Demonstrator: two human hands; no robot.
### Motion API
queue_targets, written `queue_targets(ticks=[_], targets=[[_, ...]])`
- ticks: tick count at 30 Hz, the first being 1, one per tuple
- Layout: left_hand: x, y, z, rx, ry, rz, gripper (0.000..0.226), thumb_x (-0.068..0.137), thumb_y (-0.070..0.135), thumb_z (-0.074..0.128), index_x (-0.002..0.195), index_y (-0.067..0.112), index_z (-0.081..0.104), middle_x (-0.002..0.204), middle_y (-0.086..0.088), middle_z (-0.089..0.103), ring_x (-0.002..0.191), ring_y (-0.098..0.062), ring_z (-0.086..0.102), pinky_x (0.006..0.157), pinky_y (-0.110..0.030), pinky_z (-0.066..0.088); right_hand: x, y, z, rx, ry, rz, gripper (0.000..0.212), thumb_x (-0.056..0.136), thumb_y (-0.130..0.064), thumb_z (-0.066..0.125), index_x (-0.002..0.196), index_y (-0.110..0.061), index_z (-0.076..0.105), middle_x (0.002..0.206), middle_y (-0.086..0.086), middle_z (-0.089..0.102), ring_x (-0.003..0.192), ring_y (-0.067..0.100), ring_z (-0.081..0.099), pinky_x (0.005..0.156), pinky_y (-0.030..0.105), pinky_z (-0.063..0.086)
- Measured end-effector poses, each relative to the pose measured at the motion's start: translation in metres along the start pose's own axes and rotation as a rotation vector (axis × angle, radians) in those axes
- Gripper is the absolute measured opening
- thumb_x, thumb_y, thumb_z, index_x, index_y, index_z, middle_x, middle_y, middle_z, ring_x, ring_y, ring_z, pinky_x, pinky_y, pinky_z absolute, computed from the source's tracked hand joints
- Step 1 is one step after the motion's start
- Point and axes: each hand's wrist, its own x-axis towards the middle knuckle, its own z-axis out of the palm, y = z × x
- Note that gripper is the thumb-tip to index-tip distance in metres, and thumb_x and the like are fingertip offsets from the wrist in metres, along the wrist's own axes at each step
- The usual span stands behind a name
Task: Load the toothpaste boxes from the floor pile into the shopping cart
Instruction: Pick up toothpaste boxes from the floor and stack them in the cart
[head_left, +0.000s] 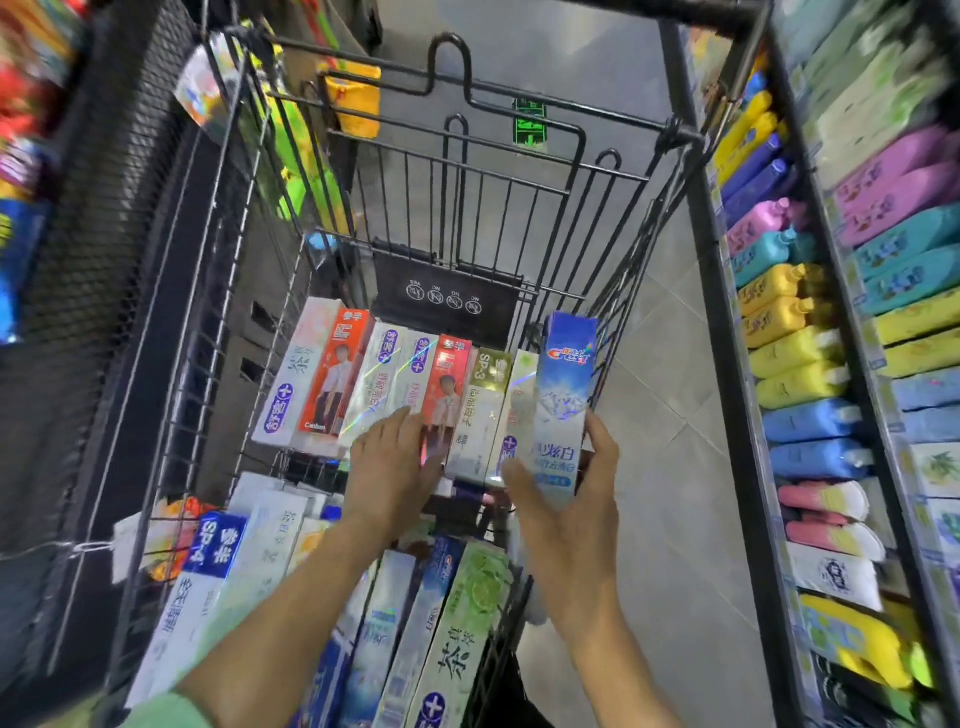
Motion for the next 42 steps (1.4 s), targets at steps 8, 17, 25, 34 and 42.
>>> queue_targets(ticks=[8,17,25,34,42], targets=[[-0.006,-0.043,-0.031,0.048,-0.001,0.073,0.056,0.093,0.043,0.061,0.135,0.008,0.056,0.139,-0.015,0.059,0.124,-0.036,0.058,0.100,-0.054,0.049,0.002,0.033,0.061,-0.108,0.067,0.048,0.052,0.083,-0.020,0.078,0.123,-0.036,0.049,0.124,0.000,0.056,0.102,0.001,0.060,0.090,0.025,0.053],[0.009,-0.056,-0.037,0.010,0.029,0.219,0.064,0.095,0.057,0.038,0.131,0.009,0.062,0.134,-0.014,0.063,0.118,-0.036,0.061,0.097,-0.054,0.048,0.072,0.089,0.098,-0.557,0.131,0.138,0.061,0.086,-0.026,0.068,0.141,-0.013,0.045,0.116,0.005,0.042,0.109,0.025,0.048,0.100,0.045,0.048],[0.012,-0.066,-0.035,0.060,-0.078,0.231,0.067,0.098,0.060,0.029,0.136,0.013,0.058,0.139,-0.012,0.060,0.124,-0.032,0.058,0.104,-0.053,0.046,0.094,0.114,0.112,-0.880,0.086,0.188,0.056,0.090,-0.038,0.061,0.133,-0.011,0.039,0.120,0.016,0.047,0.110,0.036,0.052,0.094,0.047,0.050],[0.016,-0.082,-0.043,0.149,-0.115,0.329,0.057,0.097,0.055,0.045,0.136,0.014,0.057,0.137,-0.009,0.061,0.123,-0.028,0.059,0.102,-0.049,0.047,0.104,0.108,0.105,-0.951,0.109,0.185,0.065,0.091,-0.056,0.060,0.133,-0.012,0.036,0.121,0.016,0.046,0.108,0.036,0.054,0.090,0.050,0.053],[0.023,-0.042,-0.083,0.177,-0.120,0.417,0.063,0.097,0.059,0.034,0.141,0.018,0.054,0.145,-0.006,0.056,0.128,-0.028,0.055,0.105,-0.049,0.044,0.061,0.066,0.084,-1.028,0.043,0.024,0.059,0.095,-0.047,0.055,0.140,-0.013,0.038,0.123,0.011,0.048,0.109,0.029,0.051,0.096,0.045,0.049]])
